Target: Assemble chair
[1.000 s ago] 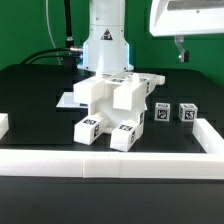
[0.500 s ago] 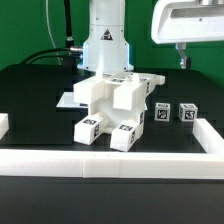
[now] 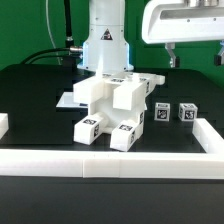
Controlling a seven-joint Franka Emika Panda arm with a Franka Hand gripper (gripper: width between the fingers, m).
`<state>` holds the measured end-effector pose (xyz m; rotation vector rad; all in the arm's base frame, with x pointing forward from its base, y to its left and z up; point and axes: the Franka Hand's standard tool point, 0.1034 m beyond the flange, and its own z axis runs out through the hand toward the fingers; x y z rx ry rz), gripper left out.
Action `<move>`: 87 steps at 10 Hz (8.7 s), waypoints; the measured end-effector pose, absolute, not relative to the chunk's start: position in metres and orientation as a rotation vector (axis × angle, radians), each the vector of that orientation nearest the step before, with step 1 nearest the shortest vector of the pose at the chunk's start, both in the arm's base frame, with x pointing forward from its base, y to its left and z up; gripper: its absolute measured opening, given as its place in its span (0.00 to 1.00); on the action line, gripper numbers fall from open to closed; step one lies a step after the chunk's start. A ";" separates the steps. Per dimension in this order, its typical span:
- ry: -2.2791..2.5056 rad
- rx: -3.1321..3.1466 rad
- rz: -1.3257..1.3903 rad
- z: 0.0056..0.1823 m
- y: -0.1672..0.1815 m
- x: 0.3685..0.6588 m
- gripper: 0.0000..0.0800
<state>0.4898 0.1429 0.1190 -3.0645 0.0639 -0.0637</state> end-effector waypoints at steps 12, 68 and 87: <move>0.311 -3.064 -0.010 0.084 0.158 0.417 0.81; -0.010 -3.140 -0.016 0.015 0.164 0.440 0.81; -0.161 -3.071 0.036 0.137 0.098 0.512 0.36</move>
Offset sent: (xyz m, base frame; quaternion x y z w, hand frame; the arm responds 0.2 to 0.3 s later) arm -0.0749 0.0185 -0.0203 0.0021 0.0049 0.1505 0.9886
